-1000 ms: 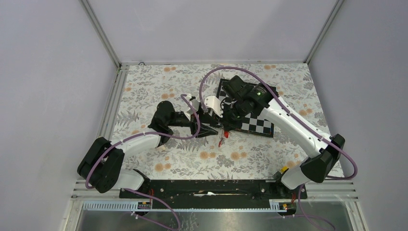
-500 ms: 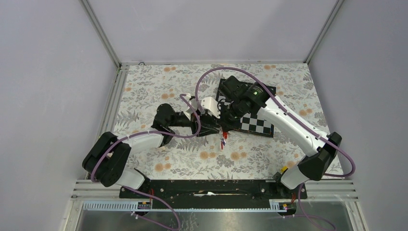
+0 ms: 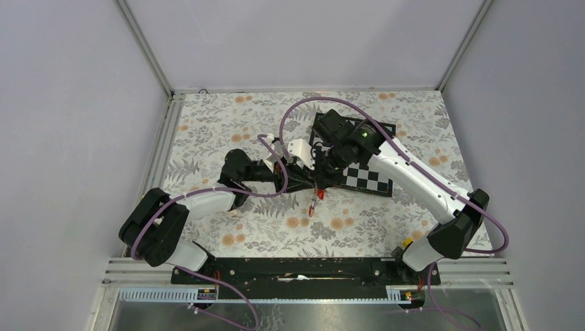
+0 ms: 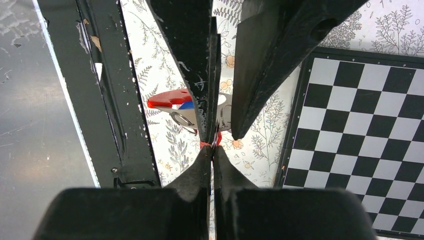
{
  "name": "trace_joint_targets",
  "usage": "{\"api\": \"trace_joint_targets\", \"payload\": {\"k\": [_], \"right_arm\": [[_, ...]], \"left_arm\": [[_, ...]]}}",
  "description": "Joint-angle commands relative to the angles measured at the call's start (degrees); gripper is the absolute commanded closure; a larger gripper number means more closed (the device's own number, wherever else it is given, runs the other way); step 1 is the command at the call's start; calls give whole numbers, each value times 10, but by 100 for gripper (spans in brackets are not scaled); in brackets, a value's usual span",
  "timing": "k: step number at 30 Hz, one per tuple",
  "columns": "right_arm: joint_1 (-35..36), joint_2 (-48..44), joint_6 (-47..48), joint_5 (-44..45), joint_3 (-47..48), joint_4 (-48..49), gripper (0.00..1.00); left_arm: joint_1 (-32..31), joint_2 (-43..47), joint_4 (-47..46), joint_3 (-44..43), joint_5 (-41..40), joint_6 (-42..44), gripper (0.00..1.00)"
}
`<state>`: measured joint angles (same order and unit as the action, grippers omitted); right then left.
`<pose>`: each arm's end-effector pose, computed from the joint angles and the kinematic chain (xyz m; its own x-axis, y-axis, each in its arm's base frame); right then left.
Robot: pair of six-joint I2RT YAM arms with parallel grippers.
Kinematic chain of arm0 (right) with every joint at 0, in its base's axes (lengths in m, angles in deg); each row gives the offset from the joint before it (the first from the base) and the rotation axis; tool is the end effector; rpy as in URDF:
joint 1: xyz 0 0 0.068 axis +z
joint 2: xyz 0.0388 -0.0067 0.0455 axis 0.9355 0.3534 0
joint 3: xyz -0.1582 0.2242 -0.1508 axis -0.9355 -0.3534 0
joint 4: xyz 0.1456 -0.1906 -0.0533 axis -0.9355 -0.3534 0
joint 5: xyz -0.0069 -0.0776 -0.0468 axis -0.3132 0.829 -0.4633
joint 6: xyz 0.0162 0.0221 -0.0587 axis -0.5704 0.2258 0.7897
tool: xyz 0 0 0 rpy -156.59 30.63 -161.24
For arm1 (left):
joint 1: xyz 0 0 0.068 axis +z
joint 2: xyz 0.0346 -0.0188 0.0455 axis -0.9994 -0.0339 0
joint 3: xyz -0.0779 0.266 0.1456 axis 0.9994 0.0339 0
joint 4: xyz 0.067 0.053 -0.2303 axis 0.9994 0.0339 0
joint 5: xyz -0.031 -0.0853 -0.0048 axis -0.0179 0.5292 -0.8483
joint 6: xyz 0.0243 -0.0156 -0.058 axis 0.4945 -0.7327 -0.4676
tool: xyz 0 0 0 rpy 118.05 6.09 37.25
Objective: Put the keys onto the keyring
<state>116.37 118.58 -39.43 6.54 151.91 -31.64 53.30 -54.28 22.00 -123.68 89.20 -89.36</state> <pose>0.1881 0.2283 0.3948 -0.0195 -0.8177 -0.5753 -0.9982 0.0485 -0.0350 0.1998 -0.1926 0.3142 -0.1702 -0.1070 -0.9796 0.9783 -0.1375 -0.1549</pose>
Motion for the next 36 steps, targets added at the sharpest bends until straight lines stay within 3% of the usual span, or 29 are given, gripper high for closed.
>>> {"api": "trace_joint_targets", "payload": {"k": [1, 14, 18, 23, 28, 36], "right_arm": [[6, -17, -7, -12, -1, 17, 100], [6, -28, -13, -13, -17, 40, 100], [6, -35, -16, -10, -28, 56, 100], [6, -50, -21, -1, -47, 81, 99], [4, -77, -27, 10, -77, 112, 86], [3, -117, -14, -3, -123, 132, 58]], "left_arm": [[-5, -5, -38, -5, 7, -8, 78], [-6, -11, -9, -14, 14, -1, 90], [-7, -11, 1, -17, 21, 3, 100], [-6, -1, 11, -14, 24, 8, 100], [-4, 18, -4, -3, 15, 4, 100], [11, 36, -23, -1, 14, -10, 100]]}}
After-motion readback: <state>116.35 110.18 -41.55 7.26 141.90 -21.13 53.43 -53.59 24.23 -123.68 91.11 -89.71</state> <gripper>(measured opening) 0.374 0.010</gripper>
